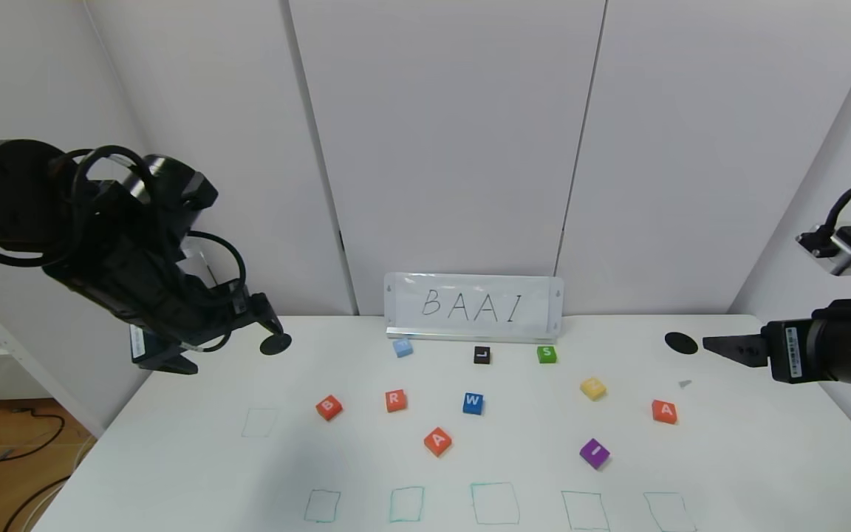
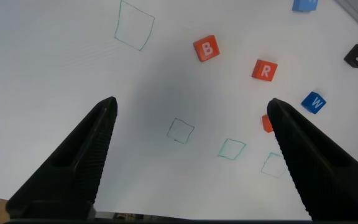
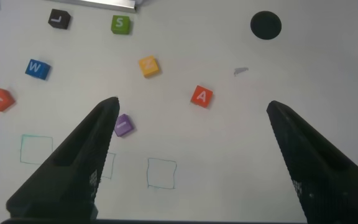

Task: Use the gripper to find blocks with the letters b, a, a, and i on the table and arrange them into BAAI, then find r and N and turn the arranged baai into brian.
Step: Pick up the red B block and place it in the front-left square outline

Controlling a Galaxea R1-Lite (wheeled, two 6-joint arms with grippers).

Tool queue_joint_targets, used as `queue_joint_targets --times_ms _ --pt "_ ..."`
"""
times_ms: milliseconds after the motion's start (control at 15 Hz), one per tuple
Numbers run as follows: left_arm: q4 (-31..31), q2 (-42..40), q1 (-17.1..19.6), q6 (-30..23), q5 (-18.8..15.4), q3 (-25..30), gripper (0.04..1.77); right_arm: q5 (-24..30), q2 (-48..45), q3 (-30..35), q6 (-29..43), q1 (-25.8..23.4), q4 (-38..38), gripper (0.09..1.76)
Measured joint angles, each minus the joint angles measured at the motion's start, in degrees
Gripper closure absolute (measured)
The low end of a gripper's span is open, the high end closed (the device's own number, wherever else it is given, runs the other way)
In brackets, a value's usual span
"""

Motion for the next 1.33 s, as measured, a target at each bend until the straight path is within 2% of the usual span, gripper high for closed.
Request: queue_joint_targets --times_ms 200,467,600,933,1333 --pt "3.7 5.2 -2.1 -4.8 0.1 -6.2 0.09 0.0 -0.1 0.0 0.0 0.0 -0.1 0.14" --pt "4.2 10.9 -4.2 -9.9 1.7 -9.7 0.09 0.0 -0.4 0.0 -0.1 0.0 -0.1 0.14" --pt "4.0 13.7 -5.1 -11.9 3.4 -10.1 0.09 0.0 -0.5 0.0 -0.1 0.0 -0.1 0.14" --pt "3.3 19.3 -6.4 -14.3 3.4 -9.8 0.09 0.0 -0.5 0.0 -0.1 0.0 -0.1 0.14" --pt "-2.8 23.4 -6.8 -18.3 3.6 -7.7 0.09 0.2 -0.6 0.0 -0.1 0.0 -0.2 0.14"
